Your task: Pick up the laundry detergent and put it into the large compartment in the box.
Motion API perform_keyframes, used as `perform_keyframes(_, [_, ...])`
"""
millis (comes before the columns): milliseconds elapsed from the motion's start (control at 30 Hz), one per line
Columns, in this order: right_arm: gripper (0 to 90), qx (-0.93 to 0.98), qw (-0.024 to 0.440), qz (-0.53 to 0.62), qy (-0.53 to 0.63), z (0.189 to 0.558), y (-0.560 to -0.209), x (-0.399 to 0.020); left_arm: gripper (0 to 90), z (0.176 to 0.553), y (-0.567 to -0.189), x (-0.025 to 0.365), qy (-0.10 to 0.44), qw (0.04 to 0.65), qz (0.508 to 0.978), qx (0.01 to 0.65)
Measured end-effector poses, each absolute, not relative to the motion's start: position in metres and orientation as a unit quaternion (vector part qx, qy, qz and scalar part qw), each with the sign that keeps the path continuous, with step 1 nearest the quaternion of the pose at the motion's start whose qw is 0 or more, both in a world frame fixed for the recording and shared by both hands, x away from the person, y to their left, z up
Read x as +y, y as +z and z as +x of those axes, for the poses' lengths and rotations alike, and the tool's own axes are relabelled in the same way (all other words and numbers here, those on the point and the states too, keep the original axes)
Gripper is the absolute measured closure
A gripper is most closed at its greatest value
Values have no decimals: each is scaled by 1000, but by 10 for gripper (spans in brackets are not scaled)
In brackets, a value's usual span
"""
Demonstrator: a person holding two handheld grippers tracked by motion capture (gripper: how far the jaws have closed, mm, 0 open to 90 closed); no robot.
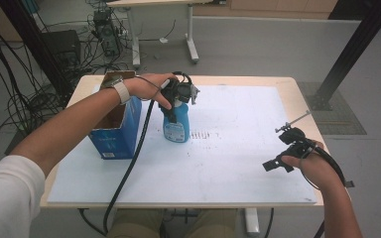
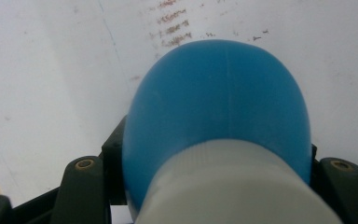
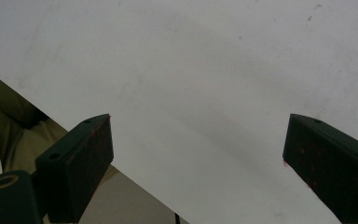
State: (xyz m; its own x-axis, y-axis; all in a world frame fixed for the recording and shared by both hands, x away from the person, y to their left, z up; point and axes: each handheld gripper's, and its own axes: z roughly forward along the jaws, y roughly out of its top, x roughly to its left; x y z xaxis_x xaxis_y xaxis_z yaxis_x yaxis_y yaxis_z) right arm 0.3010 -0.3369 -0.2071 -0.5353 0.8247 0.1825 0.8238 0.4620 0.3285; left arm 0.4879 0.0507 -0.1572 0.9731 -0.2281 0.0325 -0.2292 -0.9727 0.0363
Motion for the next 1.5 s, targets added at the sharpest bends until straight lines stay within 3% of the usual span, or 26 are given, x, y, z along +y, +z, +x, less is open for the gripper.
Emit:
perform_keyframes(367, [82,855,5,481,192,298,-204,-336,391,477,-138,58,29,29,995,-90])
perform_keyframes(967, [82,862,23,467,196,282,-192,-328,390,452,-86,76,32,41,996,77])
perform_keyframes(1300, [82,866,31,458,196,279,-187,-321,391,443,-58,82,35,47,977,204])
perform_keyframes(1500, [83,870,32,451,198,281,-185,-317,391,445,-45,88,29,51,970,236])
